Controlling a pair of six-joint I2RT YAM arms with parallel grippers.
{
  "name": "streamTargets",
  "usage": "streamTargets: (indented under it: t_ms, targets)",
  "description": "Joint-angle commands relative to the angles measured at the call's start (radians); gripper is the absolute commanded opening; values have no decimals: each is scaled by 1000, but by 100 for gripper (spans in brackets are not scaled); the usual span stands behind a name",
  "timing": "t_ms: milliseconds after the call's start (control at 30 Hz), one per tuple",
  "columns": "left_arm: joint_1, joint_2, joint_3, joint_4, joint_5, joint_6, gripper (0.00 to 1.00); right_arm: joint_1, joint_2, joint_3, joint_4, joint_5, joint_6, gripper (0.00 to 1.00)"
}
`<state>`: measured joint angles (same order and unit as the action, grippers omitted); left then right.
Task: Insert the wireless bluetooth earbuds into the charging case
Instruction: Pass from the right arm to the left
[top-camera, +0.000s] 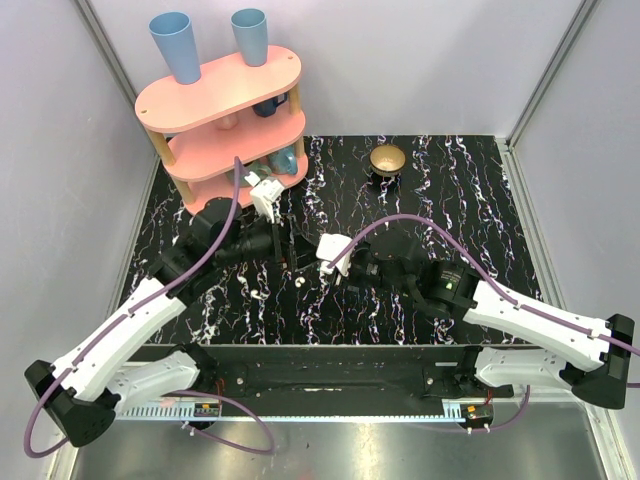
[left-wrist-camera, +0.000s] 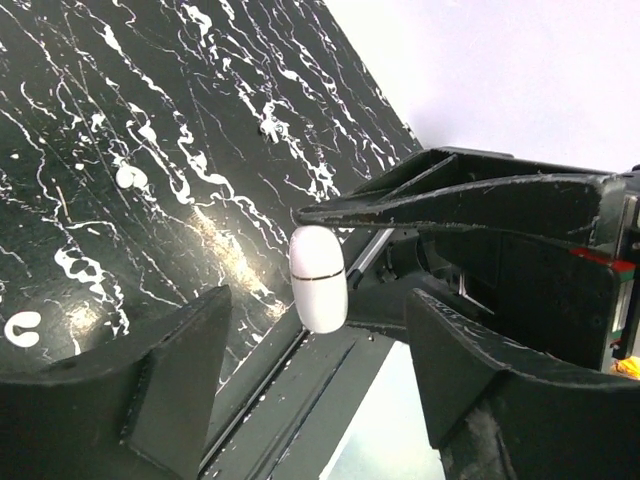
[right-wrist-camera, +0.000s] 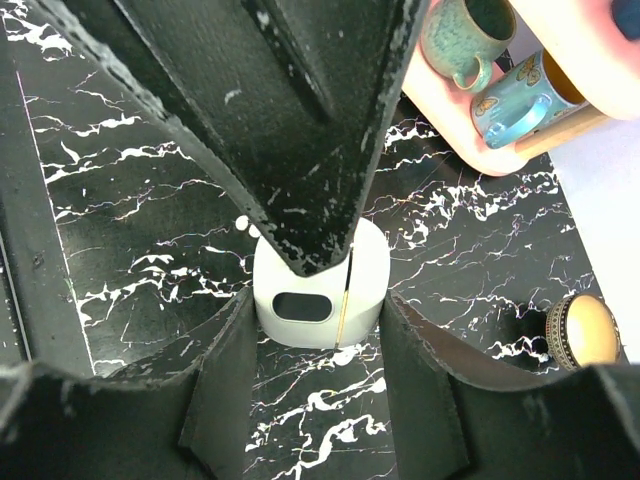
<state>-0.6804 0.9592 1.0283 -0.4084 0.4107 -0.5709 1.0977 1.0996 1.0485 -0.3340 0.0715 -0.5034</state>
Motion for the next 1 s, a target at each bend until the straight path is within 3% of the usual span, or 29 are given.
streamTargets:
  t_ms: [0,400,667,967]
  targets:
    - [-22,19,12,74,-13,-17,72,11,-18,2,62,33,20,0]
    - [-65,42,-4,79,-44,-17,68,11,-41,-11,85,34,29,0]
    - [-74,39,-16,112,-53,-27,58,11,-53,-16,93,28,29,0]
    - [-90,59,-14,128,-47,-37,55,11,-61,-19,98,24,32,0]
